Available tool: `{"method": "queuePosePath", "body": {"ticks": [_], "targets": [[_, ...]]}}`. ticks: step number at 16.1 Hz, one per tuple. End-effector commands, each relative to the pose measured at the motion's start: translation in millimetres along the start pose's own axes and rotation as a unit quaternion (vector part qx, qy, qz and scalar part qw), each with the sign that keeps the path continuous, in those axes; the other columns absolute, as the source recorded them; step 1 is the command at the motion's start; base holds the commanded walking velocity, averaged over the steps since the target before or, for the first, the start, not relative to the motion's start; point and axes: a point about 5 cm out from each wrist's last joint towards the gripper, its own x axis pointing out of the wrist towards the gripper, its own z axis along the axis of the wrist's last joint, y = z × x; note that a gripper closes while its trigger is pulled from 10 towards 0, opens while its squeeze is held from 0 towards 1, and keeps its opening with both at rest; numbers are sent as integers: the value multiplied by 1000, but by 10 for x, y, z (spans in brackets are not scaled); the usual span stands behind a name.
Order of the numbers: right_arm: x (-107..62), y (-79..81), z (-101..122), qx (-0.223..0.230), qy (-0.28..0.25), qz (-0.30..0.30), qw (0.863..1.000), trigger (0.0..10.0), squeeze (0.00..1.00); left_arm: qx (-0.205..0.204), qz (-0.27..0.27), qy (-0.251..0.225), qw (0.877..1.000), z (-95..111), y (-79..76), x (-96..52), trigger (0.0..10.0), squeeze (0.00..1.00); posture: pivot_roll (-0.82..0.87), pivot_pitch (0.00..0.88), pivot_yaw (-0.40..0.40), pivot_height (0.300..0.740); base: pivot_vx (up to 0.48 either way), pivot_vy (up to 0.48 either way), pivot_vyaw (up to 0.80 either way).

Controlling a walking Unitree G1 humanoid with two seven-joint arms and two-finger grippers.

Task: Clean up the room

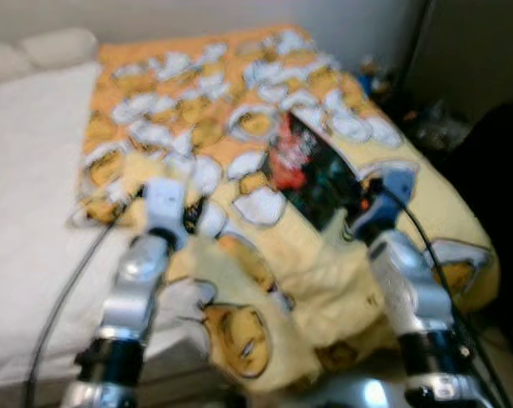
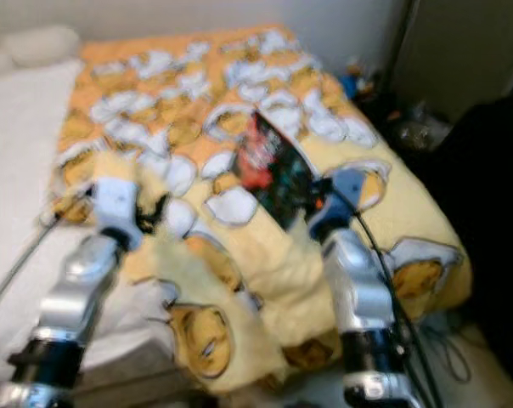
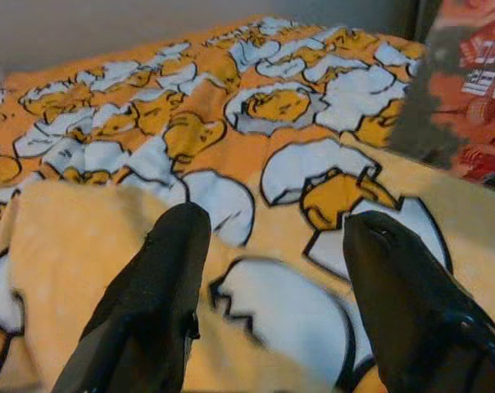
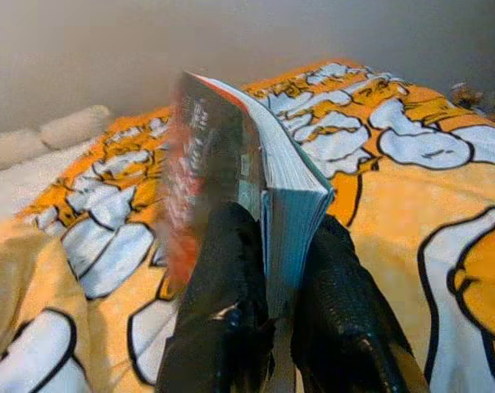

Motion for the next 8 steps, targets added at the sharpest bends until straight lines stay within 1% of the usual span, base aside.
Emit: {"method": "queuePosePath", "body": {"ticks": [1,4,7,8], "targets": [[34,46,117,-8,-26,4,1000,10000,0,10,14,-2,1000,30,102,2,10000,0,-18,0,54,740,0,428,0],[40,24,120,0,-29,-8,1000,10000,0,9,13,-7,1000,48,88,11,10000,0,-16,0,54,740,0,428,0],[48,17,138,-7,-33,-14,999,10000,0,10,15,-8,1000,53,92,16,10000,0,-16,0,55,740,0,426,0],[64,17,186,-24,-45,-20,999,10000,0,9,15,-10,1000,64,98,23,10000,0,-17,0,57,740,0,428,0]]}}
